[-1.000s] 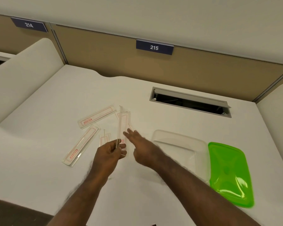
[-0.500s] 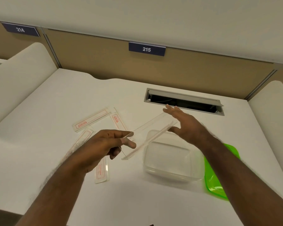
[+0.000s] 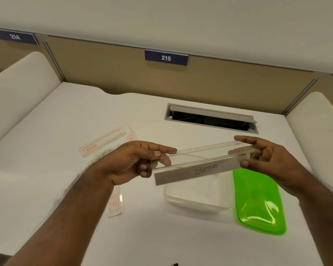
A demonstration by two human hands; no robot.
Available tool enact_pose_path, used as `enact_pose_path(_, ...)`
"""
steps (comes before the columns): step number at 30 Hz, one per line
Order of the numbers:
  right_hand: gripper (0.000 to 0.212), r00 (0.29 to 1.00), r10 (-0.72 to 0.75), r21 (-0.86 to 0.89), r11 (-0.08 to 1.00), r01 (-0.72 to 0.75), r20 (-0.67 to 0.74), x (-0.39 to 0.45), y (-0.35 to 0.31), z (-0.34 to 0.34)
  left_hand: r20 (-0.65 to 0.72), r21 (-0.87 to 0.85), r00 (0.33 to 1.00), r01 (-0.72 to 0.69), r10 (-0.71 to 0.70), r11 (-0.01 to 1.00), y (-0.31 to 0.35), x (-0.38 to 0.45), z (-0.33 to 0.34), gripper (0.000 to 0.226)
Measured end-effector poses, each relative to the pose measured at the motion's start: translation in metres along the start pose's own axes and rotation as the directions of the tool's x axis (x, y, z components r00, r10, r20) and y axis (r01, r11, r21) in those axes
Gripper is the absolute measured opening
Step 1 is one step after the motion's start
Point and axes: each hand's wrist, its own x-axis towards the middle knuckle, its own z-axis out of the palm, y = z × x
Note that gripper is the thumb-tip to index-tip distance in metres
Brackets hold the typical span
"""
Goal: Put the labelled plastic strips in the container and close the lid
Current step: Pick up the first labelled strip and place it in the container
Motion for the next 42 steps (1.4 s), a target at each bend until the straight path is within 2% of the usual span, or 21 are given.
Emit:
enact_pose_path(2,0.062,1.0,-0.008,0.05,0.999,0.01,-0.027,-0.004,-0.001,-0.003,0.025,-0.004,0.999,0.029,-0.029,1.0,0.0,0.007,0.004,0.038)
enact_pose_path(6,0.078,0.996,0.008,0.059,0.998,-0.003,-0.092,-0.009,0.0,-0.006,-0.003,-0.014,0.999,0.051,-0.051,0.999,0.002,0.019,0.01,0.037)
enact_pose_path(10,0.082,0.982,0.028,0.084,0.996,-0.012,-0.186,-0.014,-0.001,-0.004,-0.096,-0.004,0.995,-0.002,0.001,1.0,0.005,0.025,0.014,0.034)
enact_pose_path(12,0.083,0.973,0.043,0.095,0.995,-0.021,-0.227,-0.018,-0.002,-0.004,-0.117,0.024,0.992,-0.041,0.044,0.999,0.008,0.025,0.016,0.045)
enact_pose_path(14,0.083,0.968,0.066,0.116,0.992,-0.039,-0.241,-0.022,-0.003,-0.003,-0.113,0.108,0.988,-0.097,0.109,0.989,0.01,0.024,0.018,0.053)
enact_pose_path(18,0.083,0.966,0.095,0.136,0.989,-0.064,-0.242,-0.027,-0.004,-0.001,-0.113,0.394,0.967,-0.168,0.229,0.904,0.009,0.023,0.022,0.046)
enact_pose_path(22,0.081,0.954,0.076,0.073,0.996,-0.057,-0.291,-0.029,-0.006,-0.003,-0.187,0.497,0.937,-0.168,0.294,0.851,0.008,0.025,0.026,0.036)
enact_pose_path(25,0.074,0.948,0.041,0.003,0.999,-0.043,-0.316,-0.03,-0.007,-0.005,-0.224,0.582,0.901,-0.183,0.373,0.792,0.009,0.026,0.026,0.036)
enact_pose_path(28,0.051,0.945,0.026,-0.034,0.999,-0.04,-0.326,-0.031,-0.011,-0.008,-0.202,0.616,0.891,-0.207,0.407,0.76,0.011,0.025,0.029,0.037)
enact_pose_path(32,0.058,0.945,-0.014,-0.088,0.996,-0.016,-0.327,-0.034,-0.012,-0.012,-0.193,0.7,0.872,-0.198,0.449,0.686,0.014,0.026,0.035,0.04)
enact_pose_path(35,0.035,0.936,0.02,-0.081,0.995,-0.051,-0.352,-0.032,-0.011,-0.01,-0.185,0.763,0.87,-0.166,0.457,0.625,0.01,0.03,0.034,0.038)
enact_pose_path(42,0.028,0.925,0.052,-0.266,0.95,-0.161,-0.376,-0.027,0.016,-0.008,-0.195,0.844,0.881,-0.072,0.43,0.531,-0.021,0.05,0.027,0.032)
